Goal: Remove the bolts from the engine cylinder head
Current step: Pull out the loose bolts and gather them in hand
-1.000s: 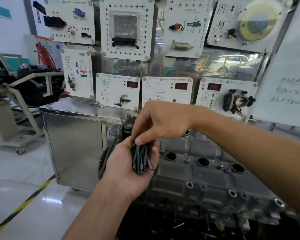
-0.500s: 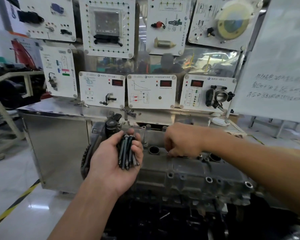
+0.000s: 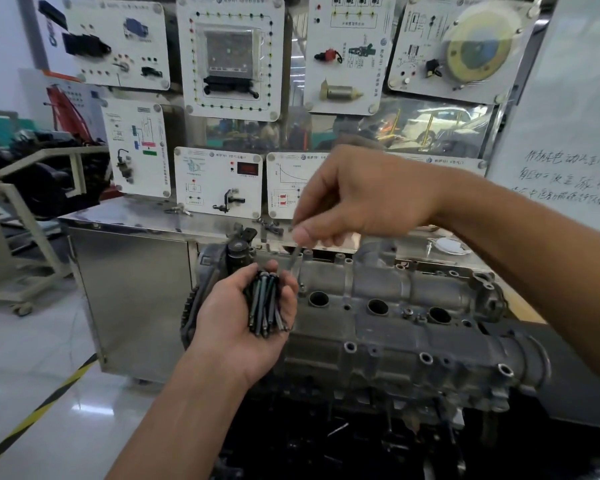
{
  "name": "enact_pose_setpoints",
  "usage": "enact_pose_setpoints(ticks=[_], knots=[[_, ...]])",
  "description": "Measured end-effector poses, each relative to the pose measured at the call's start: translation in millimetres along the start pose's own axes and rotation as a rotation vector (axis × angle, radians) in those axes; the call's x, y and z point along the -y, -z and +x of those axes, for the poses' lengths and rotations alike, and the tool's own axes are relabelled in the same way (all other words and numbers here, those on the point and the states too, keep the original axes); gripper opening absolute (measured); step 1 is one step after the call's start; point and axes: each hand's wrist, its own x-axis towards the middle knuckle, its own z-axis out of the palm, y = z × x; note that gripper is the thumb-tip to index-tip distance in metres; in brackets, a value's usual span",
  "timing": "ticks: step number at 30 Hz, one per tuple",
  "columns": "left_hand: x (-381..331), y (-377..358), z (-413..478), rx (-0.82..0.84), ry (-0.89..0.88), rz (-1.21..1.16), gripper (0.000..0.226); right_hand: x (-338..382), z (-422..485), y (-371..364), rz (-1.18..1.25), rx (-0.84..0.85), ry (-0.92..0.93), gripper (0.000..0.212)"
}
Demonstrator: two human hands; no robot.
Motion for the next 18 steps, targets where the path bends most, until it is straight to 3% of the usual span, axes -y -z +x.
enact_pose_setpoints(ticks=[3, 5, 9, 10, 14, 16, 18], knots=[[2.5, -6.2, -2.4, 0.030, -0.006, 0.017, 0.033, 14.9, 20.6, -34.7, -0.212, 0.094, 0.080, 0.021], [3.0, -5.1, -3.5, 0.026, -0.012, 0.010, 0.031, 12.4, 31.1, -57.4, -0.380, 0.056, 0.121, 0.031], [-4.1, 0.4, -7.2, 0.004, 0.010, -0.019, 0.029, -23.1, 37.1, -46.2, -0.149, -0.248, 0.033, 0.033], [-5.9, 1.3, -7.7, -0.005, 0.001, -0.022, 0.030, -35.4, 37.6, -42.9, -0.176, -0.237, -0.031, 0.026], [-9.0, 1.8, -8.0, -0.009, -0.006, -0.012, 0.032, -68.4, 36.6, -72.4, -0.367, 0.208, -0.164, 0.006], [-8.6, 2.7, -7.1, -0.014, -0.007, -0.007, 0.032, -74.3, 40.5, -86.6, -0.358, 0.220, -0.164, 0.027], [-7.3, 4.4, -5.1, -0.023, -0.011, -0.007, 0.032, -78.6, 45.1, -90.5, -0.392, 0.184, -0.142, 0.034]])
